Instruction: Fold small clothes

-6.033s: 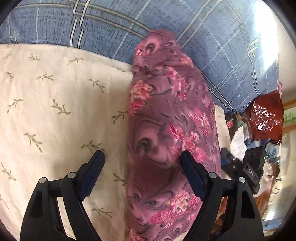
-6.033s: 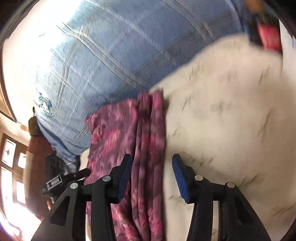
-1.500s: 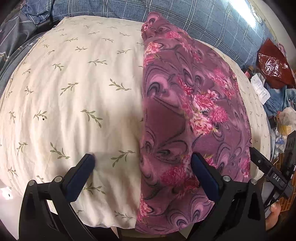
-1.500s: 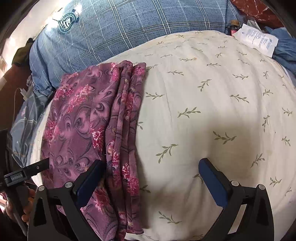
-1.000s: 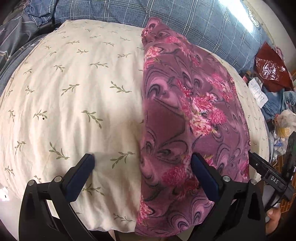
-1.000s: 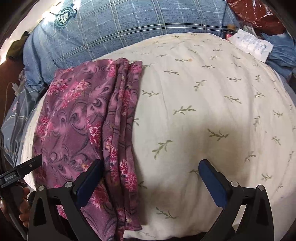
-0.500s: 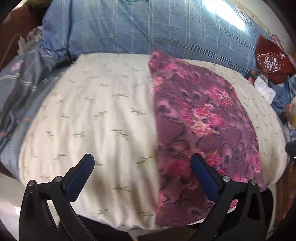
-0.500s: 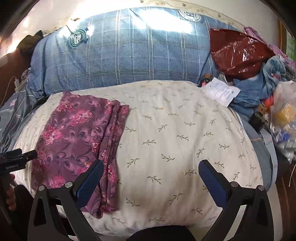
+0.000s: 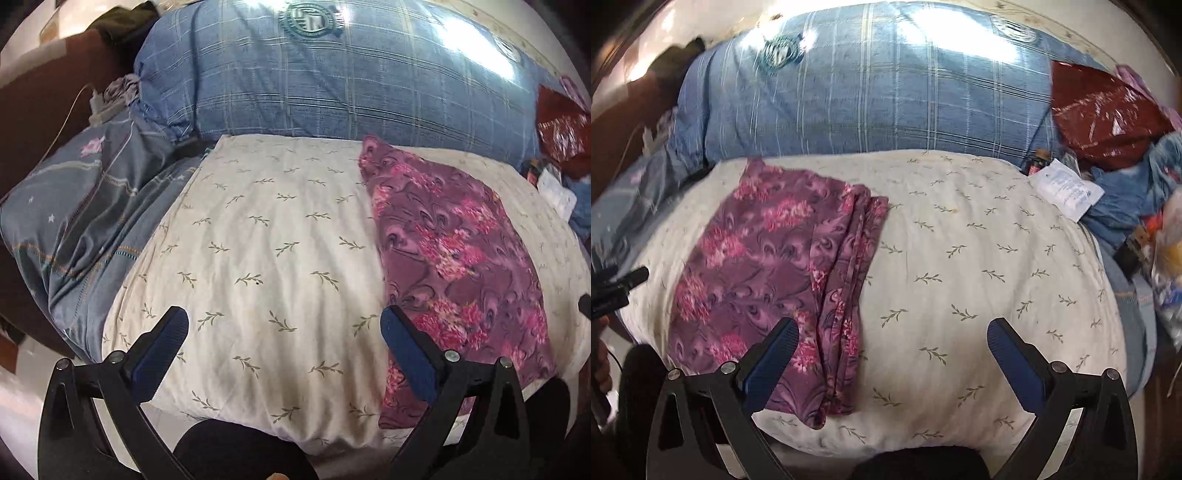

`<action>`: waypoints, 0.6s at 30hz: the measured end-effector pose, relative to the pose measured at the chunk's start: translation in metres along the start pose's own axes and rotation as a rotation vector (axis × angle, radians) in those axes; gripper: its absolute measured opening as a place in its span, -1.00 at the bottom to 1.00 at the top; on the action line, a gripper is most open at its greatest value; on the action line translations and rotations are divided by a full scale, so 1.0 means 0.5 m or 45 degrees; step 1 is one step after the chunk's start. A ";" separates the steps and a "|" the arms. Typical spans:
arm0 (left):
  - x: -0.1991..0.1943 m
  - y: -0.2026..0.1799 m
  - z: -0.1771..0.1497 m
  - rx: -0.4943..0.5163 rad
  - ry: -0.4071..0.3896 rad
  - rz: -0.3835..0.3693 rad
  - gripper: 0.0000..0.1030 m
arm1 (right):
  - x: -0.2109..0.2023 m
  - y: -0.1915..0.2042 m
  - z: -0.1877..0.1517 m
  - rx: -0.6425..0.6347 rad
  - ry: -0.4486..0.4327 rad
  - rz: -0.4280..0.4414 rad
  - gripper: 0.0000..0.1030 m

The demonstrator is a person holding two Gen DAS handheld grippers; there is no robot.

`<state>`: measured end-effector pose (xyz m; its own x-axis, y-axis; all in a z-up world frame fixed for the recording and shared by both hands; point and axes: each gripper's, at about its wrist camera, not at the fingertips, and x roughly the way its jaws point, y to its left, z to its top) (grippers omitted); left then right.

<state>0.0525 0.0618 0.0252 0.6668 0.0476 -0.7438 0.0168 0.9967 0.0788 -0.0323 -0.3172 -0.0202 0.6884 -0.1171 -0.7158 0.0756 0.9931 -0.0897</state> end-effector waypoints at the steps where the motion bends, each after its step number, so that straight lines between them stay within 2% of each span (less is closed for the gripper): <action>1: -0.004 -0.011 -0.003 0.036 -0.008 -0.002 1.00 | 0.000 0.007 0.001 -0.022 0.011 -0.006 1.00; 4: -0.014 -0.038 -0.015 0.109 -0.009 -0.045 1.00 | -0.001 0.023 0.001 -0.063 0.036 -0.030 1.00; 11: -0.037 -0.080 -0.040 0.183 0.019 -0.132 1.00 | -0.005 0.024 -0.026 -0.030 0.067 0.001 1.00; 18: -0.053 -0.096 -0.073 0.182 0.055 -0.187 1.00 | -0.028 0.025 -0.045 -0.041 0.055 -0.002 1.00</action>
<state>0.0069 0.0152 0.0171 0.6170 -0.0921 -0.7815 0.2193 0.9739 0.0584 -0.0572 -0.3031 -0.0272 0.6566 -0.1198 -0.7446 0.0529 0.9922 -0.1130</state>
